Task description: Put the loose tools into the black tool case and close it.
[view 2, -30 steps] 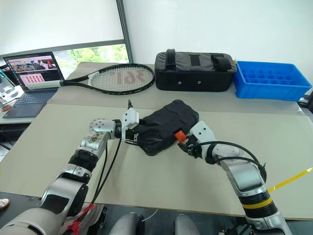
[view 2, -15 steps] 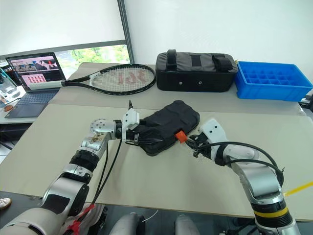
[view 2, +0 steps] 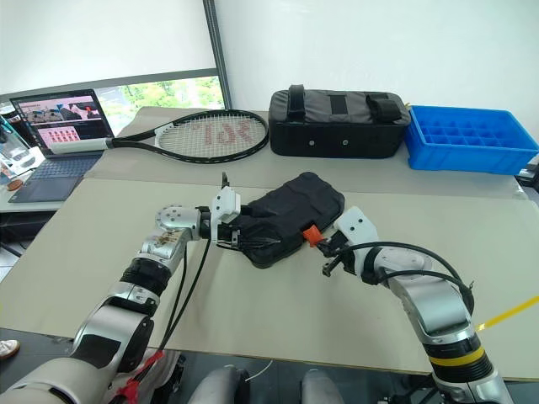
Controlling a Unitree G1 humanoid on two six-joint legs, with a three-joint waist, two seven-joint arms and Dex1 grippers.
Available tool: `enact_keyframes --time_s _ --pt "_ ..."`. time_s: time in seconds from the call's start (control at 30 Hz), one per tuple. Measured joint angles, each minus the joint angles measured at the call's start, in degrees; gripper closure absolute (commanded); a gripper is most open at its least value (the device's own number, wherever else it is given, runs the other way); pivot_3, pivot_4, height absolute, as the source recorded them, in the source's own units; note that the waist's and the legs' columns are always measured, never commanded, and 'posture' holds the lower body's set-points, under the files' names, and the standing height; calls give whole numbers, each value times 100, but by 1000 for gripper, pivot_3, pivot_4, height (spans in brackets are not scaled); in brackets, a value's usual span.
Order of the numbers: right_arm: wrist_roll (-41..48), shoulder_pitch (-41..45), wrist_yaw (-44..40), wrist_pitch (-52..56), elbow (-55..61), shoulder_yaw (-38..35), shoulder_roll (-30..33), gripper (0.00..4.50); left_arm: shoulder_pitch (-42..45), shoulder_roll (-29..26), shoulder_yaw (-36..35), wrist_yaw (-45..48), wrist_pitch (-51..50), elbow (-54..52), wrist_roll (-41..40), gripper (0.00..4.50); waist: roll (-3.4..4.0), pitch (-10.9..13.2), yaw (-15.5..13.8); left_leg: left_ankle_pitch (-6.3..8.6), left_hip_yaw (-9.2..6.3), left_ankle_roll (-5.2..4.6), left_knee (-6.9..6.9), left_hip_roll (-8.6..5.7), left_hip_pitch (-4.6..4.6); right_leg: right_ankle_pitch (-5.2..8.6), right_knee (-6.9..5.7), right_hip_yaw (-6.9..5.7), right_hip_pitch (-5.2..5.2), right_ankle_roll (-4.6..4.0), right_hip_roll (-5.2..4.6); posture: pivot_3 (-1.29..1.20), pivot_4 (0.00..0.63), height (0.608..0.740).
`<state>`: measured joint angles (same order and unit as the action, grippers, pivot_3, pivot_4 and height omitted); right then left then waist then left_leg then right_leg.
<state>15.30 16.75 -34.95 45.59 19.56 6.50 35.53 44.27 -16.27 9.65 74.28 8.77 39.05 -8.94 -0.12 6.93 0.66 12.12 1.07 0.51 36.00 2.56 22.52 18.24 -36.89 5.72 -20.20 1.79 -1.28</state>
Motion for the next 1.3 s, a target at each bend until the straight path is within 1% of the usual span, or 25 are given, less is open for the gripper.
enact_keyframes --time_s 0.3,0.9,0.97,1.07,1.17,1.23,1.27,1.3 --pt "-283 488 -13 -222 -645 221 -258 4452 -30 -8 -41 -56 -21 -2 -3 793 0 0 51 -3 0 -4 0 2 -10 0 -10 1 0 0 3 0 150 707" --pt "-530 543 -15 -264 -819 381 -642 4452 -122 -49 -121 -87 -52 -94 -12 793 6 -8 135 -6 -1 -9 -1 4 -13 0 -14 2 1 1 4 0 150 707" --pt "-491 510 -87 -292 -803 300 -604 4452 -244 -118 -164 -98 -171 -317 -41 793 9 -10 149 -6 -2 -9 -3 4 -10 1 -14 2 0 1 3 0 150 707" --pt "-332 175 -268 -728 -611 -104 -374 4452 -605 -163 -263 -174 -593 -834 -275 793 7 -8 116 -6 -5 -10 -8 4 1 1 -8 0 -5 2 3 0 150 707" --pt "-256 -299 -503 -1369 -570 -600 -138 4452 -980 -408 -471 -500 -1119 -1457 -467 793 -7 1 112 -6 -12 -10 -12 6 13 0 1 -4 -12 1 4 0 150 707" --pt "-109 -619 -659 -1751 -572 -945 -105 3904 -1293 -685 -683 -807 -1472 -1927 -483 793 -8 2 153 -6 -12 -10 -22 11 7 0 2 -3 -12 0 5 0 150 707" --pt "-6 -774 -742 -1857 -590 -1131 -97 3766 -1523 -823 -809 -963 -1676 -2286 -526 793 -8 3 175 -5 -12 -10 -26 15 5 -2 3 -4 -11 -3 6 0 150 707" --pt "129 -936 -857 -1972 -668 -1365 -64 3352 -1786 -979 -949 -1113 -1879 -2618 -585 793 -7 4 188 -5 -12 -10 -29 17 -1 -4 1 -4 -8 -8 5 0 150 707"
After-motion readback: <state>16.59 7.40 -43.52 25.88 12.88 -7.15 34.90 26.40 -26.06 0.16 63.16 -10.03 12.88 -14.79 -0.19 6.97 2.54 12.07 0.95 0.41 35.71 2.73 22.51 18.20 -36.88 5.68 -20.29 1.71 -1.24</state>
